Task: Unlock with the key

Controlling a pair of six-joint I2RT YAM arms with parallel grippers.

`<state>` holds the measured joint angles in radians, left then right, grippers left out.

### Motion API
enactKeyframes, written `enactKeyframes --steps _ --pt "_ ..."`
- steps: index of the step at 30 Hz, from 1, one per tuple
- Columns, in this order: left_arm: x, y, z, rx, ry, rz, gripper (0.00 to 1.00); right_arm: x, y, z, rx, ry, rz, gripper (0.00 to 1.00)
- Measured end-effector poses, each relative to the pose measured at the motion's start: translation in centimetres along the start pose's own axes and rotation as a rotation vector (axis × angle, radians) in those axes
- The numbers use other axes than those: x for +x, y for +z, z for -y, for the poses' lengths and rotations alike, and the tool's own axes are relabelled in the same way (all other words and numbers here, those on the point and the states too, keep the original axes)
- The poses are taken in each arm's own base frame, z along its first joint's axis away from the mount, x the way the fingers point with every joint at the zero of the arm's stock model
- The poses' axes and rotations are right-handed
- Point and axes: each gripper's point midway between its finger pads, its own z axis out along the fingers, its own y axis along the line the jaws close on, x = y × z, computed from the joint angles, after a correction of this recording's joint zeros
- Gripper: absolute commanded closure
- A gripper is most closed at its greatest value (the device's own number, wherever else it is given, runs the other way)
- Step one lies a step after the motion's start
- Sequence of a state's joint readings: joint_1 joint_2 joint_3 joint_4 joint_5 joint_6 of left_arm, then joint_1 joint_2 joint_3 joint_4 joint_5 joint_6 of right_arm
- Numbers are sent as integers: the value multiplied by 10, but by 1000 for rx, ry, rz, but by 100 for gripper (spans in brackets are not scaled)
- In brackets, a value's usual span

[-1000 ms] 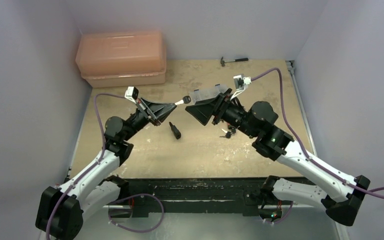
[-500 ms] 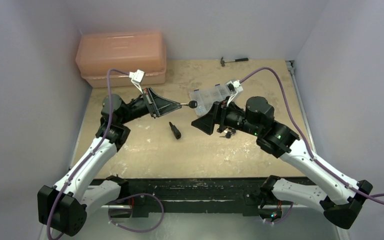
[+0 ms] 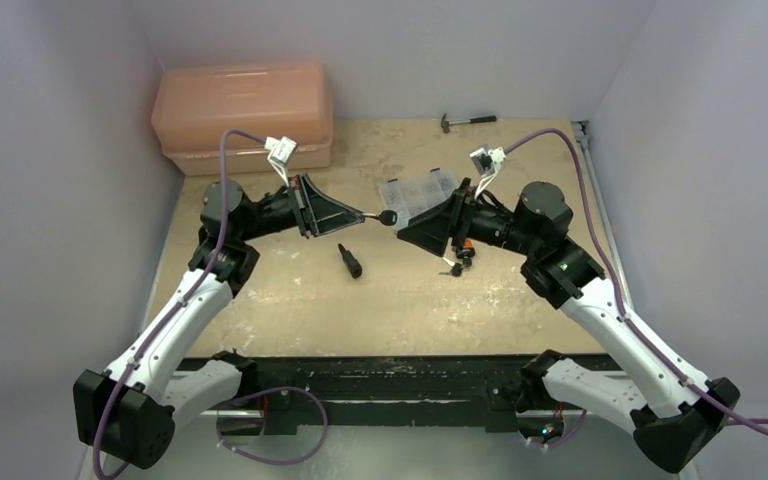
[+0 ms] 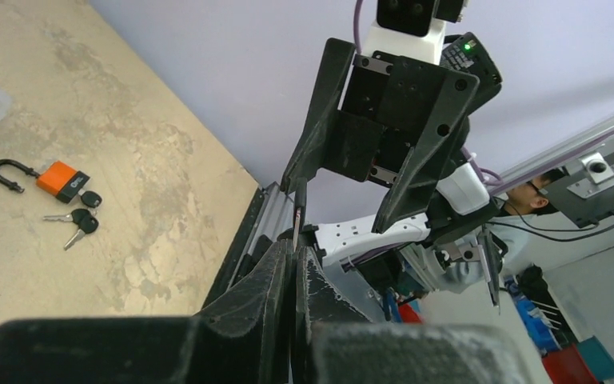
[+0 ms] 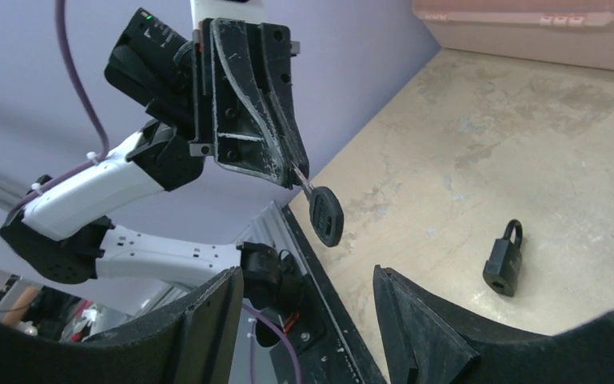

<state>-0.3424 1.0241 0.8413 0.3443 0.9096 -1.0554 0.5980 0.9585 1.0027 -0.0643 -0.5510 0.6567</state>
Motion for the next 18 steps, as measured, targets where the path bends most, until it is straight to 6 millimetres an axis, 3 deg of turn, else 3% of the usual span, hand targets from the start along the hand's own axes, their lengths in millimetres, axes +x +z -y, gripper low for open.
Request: enactKeyframes --steps 12,18 --pt "-10 -2 35 121 -19 32 100 -13 4 -26 -159 -25 21 42" --pt "-10 -4 40 154 -35 38 100 -20 5 -34 -204 -27 46 46"
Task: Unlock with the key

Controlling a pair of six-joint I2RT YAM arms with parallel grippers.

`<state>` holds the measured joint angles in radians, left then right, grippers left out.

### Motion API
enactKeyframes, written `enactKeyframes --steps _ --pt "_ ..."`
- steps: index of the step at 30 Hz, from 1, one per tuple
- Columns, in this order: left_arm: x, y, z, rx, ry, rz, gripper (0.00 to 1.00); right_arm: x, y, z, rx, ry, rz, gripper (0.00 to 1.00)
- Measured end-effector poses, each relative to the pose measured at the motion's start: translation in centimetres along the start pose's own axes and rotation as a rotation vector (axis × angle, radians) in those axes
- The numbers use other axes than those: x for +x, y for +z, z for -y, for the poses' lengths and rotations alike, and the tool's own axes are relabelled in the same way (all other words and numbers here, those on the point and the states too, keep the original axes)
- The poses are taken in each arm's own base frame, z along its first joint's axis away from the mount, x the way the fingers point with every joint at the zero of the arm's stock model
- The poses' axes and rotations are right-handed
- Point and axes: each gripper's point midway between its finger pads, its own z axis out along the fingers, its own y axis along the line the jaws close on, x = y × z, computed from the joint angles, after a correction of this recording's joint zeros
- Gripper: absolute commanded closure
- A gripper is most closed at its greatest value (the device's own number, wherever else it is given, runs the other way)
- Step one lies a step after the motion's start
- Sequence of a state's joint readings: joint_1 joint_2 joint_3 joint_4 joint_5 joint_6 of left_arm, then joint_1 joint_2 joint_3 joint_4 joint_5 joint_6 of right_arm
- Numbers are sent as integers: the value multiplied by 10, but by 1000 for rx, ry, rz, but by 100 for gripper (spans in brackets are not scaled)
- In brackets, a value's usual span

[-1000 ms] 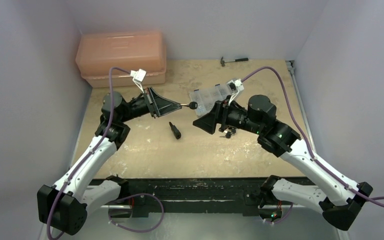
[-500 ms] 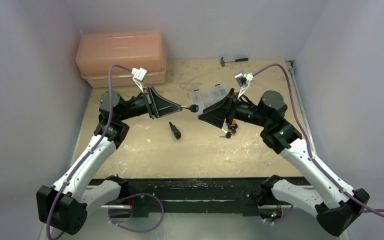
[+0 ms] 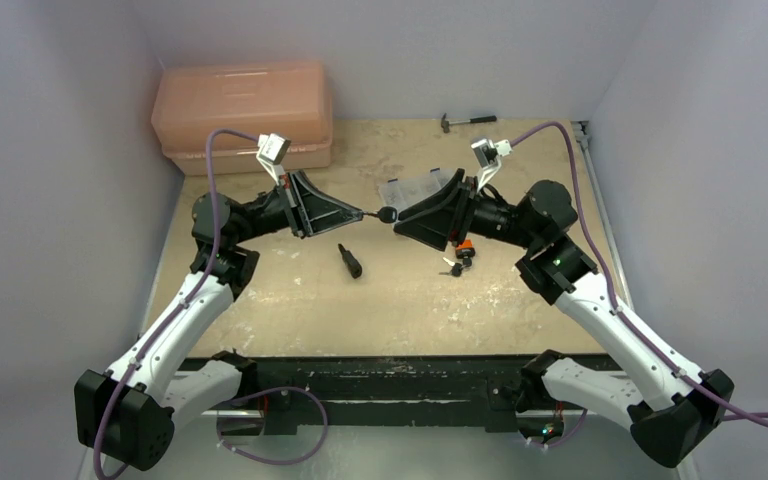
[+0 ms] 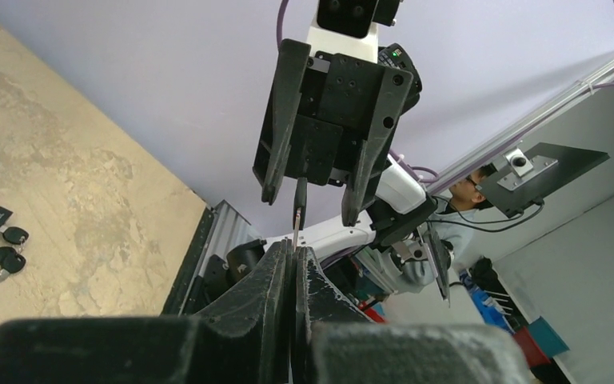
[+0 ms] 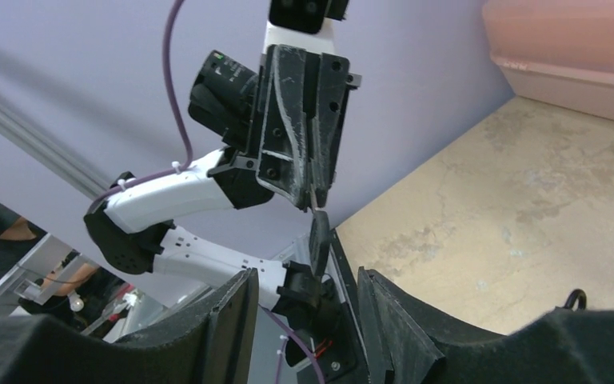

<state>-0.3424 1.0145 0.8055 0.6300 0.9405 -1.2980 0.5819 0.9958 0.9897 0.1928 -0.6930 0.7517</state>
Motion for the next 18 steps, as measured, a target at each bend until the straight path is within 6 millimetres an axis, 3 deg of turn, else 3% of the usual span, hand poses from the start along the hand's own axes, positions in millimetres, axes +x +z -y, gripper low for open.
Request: enactKeyframes --steps 18 --pt "2 -1 2 20 -18 1 100 0 8 -5 -72 8 -18 56"
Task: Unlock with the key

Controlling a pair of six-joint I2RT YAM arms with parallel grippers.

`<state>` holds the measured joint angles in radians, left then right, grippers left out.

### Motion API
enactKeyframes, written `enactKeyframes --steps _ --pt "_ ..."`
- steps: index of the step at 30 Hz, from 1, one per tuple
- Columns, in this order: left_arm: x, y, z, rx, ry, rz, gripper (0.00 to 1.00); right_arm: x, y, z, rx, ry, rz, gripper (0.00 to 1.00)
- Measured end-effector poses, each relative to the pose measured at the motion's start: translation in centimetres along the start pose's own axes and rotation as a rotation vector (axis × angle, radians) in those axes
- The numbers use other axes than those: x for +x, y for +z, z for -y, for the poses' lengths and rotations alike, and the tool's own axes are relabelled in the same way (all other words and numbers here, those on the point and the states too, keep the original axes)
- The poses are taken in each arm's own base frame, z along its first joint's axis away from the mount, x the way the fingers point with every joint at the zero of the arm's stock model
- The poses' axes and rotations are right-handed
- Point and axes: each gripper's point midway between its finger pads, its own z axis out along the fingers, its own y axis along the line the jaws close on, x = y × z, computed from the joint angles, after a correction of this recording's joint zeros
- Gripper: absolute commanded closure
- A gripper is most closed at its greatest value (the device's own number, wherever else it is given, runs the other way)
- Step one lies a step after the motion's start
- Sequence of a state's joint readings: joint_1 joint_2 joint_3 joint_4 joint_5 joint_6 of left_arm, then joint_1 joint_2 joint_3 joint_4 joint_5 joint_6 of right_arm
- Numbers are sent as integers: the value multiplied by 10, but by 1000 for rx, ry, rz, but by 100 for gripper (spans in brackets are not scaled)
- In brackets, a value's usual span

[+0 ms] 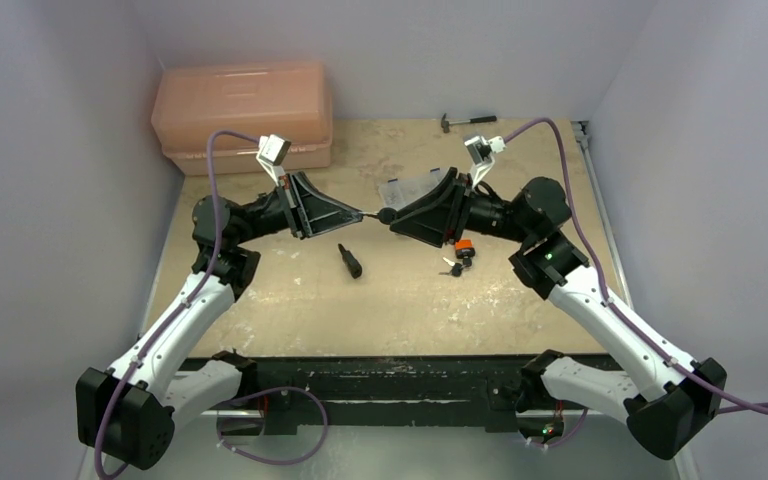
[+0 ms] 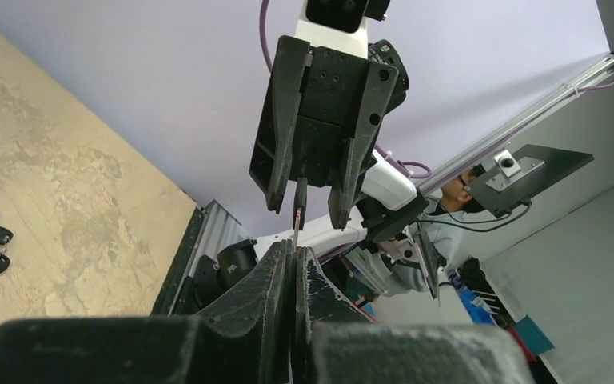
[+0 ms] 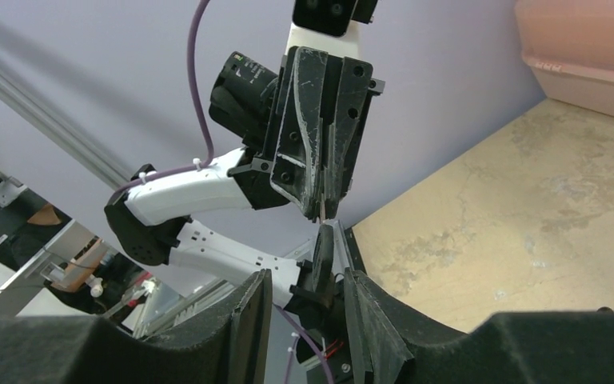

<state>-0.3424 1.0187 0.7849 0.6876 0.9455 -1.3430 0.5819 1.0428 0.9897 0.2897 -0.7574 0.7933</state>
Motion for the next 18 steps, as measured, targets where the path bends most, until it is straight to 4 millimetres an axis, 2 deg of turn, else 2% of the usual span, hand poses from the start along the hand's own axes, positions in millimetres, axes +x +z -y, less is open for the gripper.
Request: enactKeyframes --steps 5,18 --pt "0 0 1 3 2 -1 100 -2 1 -2 -14 -6 6 58" --pt "10 6 -2 11 -24 -35 100 3 6 6 -12 16 -18 63"
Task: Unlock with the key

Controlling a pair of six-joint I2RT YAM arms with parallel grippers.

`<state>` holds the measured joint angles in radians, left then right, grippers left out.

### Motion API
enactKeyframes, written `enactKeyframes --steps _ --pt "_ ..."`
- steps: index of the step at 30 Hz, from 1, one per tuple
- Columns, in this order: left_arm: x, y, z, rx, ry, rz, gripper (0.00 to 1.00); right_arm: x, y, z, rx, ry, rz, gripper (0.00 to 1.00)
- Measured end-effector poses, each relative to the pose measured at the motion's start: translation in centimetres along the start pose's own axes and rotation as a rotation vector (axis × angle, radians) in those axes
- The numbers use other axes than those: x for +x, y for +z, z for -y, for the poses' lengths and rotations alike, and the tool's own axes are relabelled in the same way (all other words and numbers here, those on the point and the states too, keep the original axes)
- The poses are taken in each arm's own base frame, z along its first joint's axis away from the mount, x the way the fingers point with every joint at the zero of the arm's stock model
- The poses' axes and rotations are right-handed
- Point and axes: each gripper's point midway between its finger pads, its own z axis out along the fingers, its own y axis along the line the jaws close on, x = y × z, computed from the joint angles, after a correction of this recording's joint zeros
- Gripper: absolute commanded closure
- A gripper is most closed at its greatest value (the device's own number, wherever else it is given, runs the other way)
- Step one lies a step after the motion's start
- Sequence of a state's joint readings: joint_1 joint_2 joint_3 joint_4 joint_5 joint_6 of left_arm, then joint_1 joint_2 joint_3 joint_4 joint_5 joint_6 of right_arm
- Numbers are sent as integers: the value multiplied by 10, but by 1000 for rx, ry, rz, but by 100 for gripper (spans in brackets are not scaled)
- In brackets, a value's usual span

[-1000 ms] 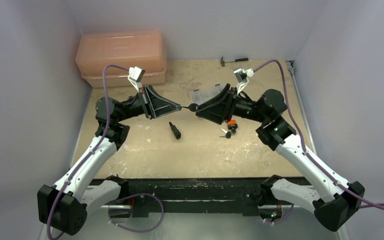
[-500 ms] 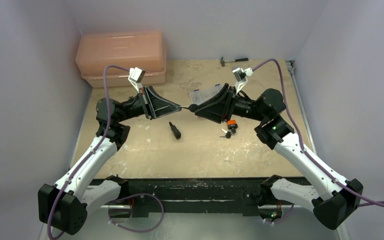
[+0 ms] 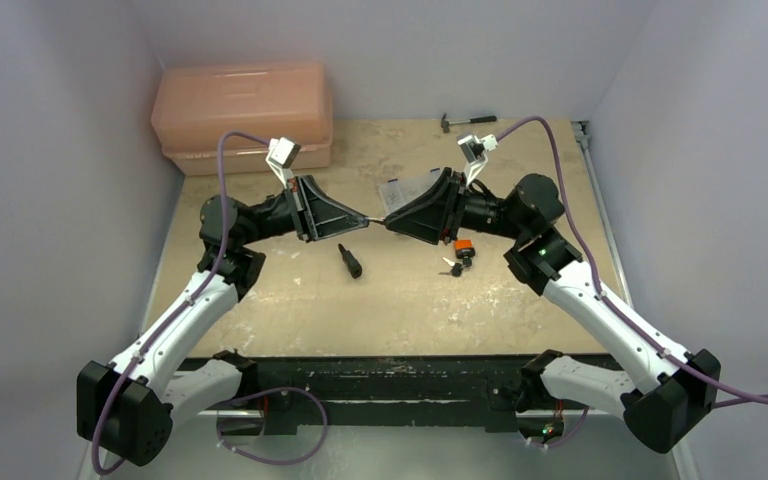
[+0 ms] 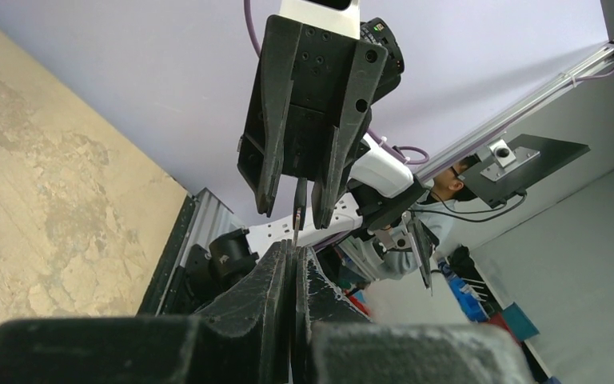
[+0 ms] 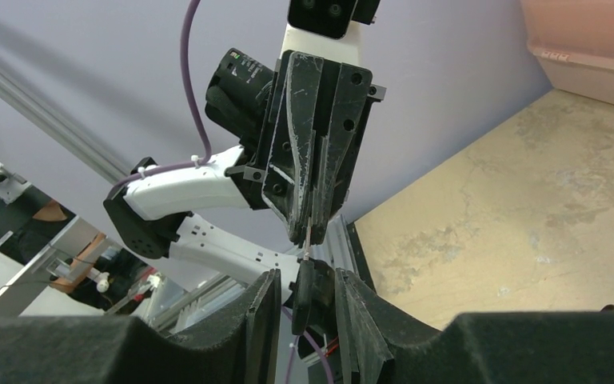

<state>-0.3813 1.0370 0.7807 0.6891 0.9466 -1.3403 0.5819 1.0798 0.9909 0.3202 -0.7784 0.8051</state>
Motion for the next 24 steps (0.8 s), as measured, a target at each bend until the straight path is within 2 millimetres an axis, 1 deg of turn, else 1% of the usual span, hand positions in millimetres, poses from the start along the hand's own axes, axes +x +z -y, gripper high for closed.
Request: enactKeyframes --steps 9,17,21,24 --pt "0 0 -2 -3 10 -1 100 4 -2 -3 -12 5 -21 65" --pt "1 0 -3 -7 7 -2 100 5 -4 -6 -13 3 -25 71" --pt "1 1 -3 -7 9 -4 100 4 -4 -6 -13 -1 -25 81" --pt "2 1 -4 -9 7 -7 100 4 -3 -4 -9 -3 -26 98"
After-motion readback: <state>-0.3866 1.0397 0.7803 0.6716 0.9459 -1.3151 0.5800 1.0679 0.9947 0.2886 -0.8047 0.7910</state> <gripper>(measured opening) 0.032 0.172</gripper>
